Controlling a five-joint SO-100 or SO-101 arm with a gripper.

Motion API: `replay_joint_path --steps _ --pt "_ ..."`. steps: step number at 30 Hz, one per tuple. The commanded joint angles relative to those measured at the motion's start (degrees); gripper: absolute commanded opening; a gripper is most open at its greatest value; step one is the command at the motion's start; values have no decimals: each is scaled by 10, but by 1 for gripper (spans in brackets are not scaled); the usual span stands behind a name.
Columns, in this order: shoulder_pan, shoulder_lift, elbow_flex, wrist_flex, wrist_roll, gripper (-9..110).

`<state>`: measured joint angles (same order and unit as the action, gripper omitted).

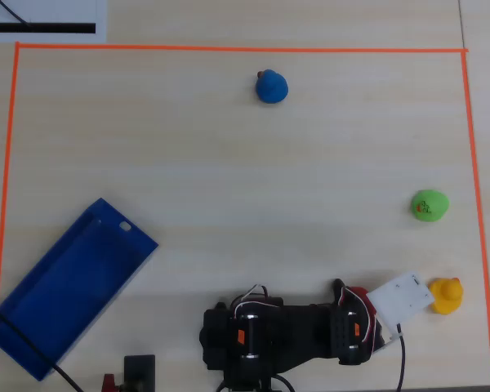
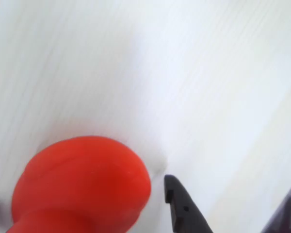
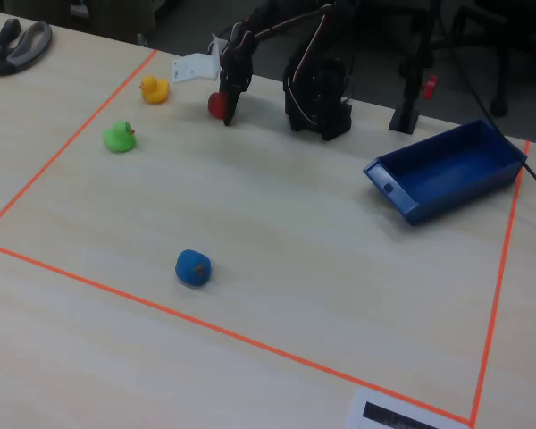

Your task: Grasp red duck and put it into box.

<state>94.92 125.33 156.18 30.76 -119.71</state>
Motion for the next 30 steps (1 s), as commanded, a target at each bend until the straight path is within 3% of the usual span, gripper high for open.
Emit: replay_joint_path --steps 1,4,7,13,26,30 --pt "2 14 5 -14 -6 43" --pt "-1 17 15 -16 -6 34" --pt "-7 19 18 -12 5 7" --pt "-11 23 18 0 6 1" --pt "-21 34 9 12 25 0" --pt "-37 54 -61 90 68 0"
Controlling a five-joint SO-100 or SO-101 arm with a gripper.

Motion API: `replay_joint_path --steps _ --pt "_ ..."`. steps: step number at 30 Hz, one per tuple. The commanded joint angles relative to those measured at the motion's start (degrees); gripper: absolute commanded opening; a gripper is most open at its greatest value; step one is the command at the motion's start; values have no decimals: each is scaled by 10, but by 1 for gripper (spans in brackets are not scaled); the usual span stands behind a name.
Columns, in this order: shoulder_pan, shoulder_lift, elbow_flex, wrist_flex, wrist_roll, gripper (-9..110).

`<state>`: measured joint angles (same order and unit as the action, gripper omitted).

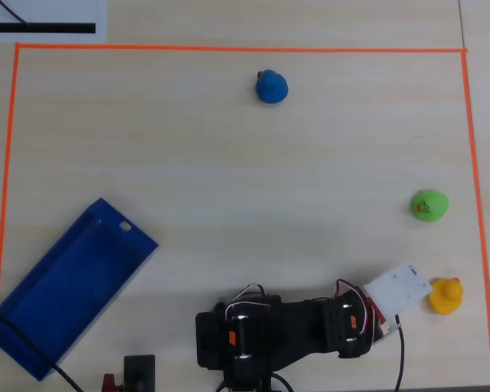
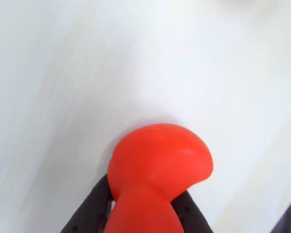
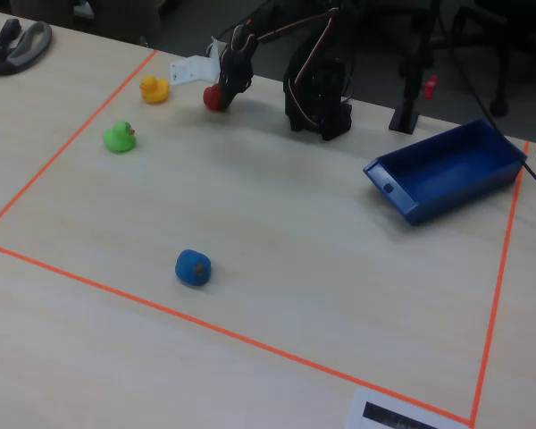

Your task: Grasp red duck and put it into box.

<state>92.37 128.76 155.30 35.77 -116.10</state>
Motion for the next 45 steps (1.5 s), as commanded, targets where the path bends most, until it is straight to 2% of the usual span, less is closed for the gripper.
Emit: replay_joint_path --steps 1,6,11,18,23,28,37,45 --pt "-19 30 -75 68 47 0" --pt "-91 104 -171 158 138 0" --pt "-206 165 -304 288 236 0" --pt "-439 214 -417 432 373 0" --pt "-624 208 -470 522 510 0" --pt "-768 192 -464 536 620 0" --pt "-1096 123 -440 524 816 0" --pt "-1291 59 -420 493 910 0"
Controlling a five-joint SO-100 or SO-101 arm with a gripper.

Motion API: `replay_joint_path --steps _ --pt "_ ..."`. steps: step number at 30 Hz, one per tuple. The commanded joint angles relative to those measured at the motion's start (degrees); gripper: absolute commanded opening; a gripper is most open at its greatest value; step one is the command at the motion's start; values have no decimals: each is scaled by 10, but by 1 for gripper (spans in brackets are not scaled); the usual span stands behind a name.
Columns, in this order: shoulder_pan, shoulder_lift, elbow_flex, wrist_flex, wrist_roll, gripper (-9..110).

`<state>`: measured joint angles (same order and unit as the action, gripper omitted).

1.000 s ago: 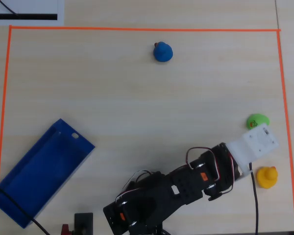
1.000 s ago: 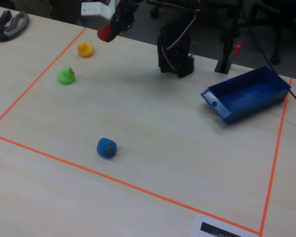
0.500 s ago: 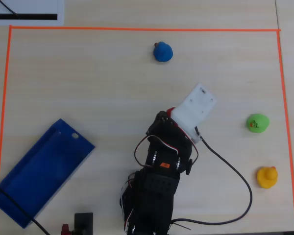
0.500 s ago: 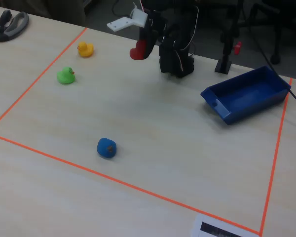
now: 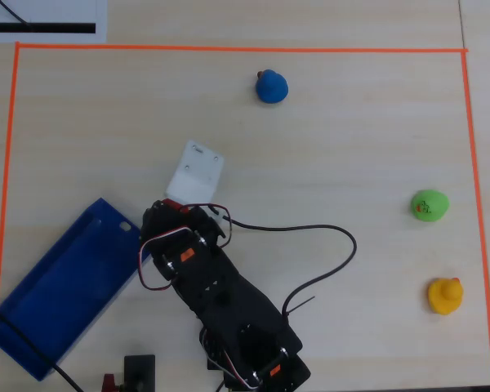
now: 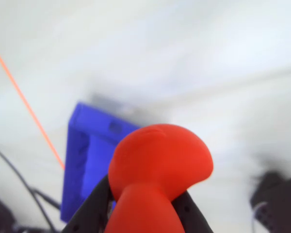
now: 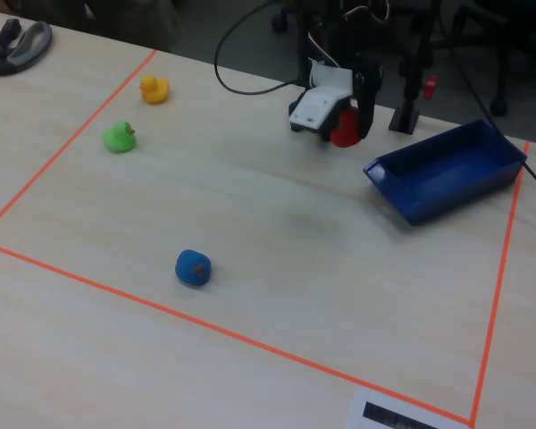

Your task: Grasp red duck and put it into box.

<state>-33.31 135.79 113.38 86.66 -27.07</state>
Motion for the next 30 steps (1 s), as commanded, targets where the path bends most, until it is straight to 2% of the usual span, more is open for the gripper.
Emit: replay_joint_path --steps 1,5,16,30 --pt "-41 -17 -2 -17 19 0" --pt "-73 -40 -1 -24 2 0" --pt "-258 -69 -14 -35 -40 0" --pt "-315 -159 -45 -157 -76 0"
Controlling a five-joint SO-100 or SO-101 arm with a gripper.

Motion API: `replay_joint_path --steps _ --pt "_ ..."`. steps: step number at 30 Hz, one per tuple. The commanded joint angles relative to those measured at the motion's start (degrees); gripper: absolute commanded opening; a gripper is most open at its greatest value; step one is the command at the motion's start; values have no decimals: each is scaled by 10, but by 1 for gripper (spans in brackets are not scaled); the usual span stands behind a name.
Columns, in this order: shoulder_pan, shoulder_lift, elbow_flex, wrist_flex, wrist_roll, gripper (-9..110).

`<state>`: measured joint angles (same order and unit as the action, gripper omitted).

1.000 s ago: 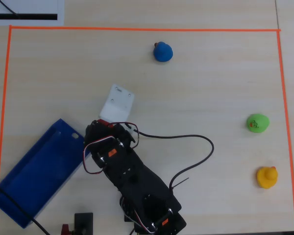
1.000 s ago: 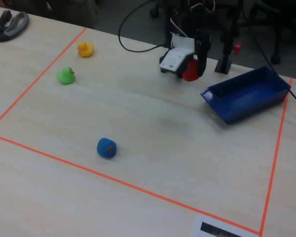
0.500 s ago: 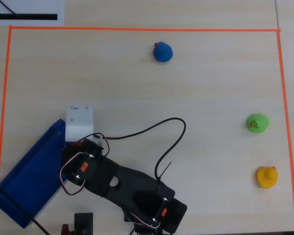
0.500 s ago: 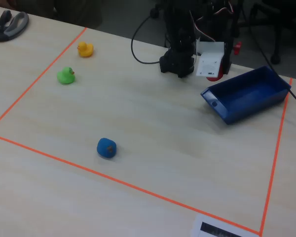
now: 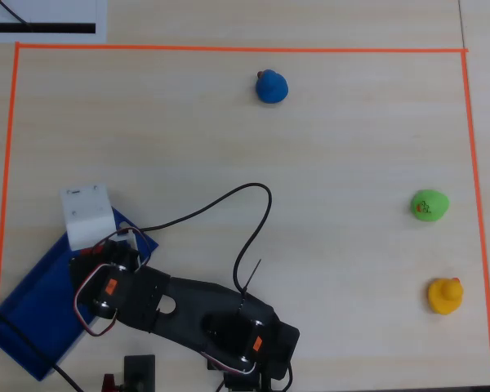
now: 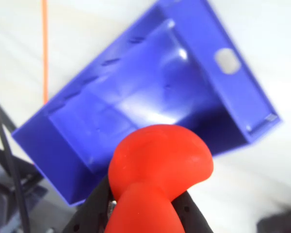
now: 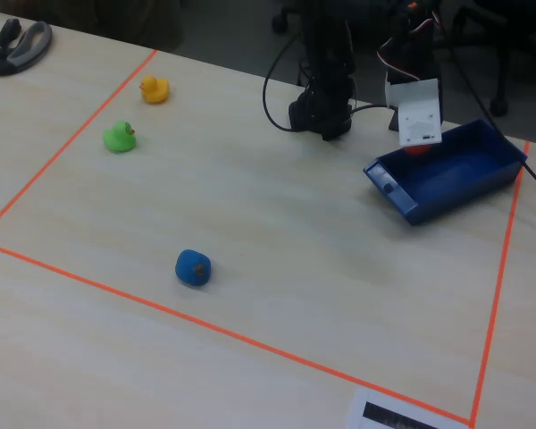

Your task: Grasp red duck and put it into box.

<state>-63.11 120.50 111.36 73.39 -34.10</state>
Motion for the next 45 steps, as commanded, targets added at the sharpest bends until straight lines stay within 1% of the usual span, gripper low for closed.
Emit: replay_joint_path --steps 1,7,11,15,16,19,20,24,26,27,29,30,32,34,35,38,40,43,45 --pt "-25 -11 -21 -35 -6 0" --pt "-76 -34 35 -108 13 0" --pt "-89 -57 79 -173 23 0" --pt "-93 -64 103 -202 25 1" --pt "-93 -63 107 -202 24 5" --pt "-91 -57 121 -197 11 25" --pt "-89 -55 127 -196 3 29" --pt "-71 -46 149 -201 -8 35" --pt "-58 -34 146 -194 -17 42" --pt "-50 -28 139 -187 -20 43" --pt "-29 -17 116 -166 -29 41" --pt "-13 -11 101 -156 -35 37" --pt "37 -7 46 -122 -45 24" --pt "105 -4 -28 -80 -70 6" --pt "141 -4 -66 -59 -88 3" --pt "242 -7 -153 -26 -150 1" --pt "297 -7 -172 -20 -180 0" --pt "369 5 -137 -41 -208 0" --pt "420 34 -66 -92 -229 0"
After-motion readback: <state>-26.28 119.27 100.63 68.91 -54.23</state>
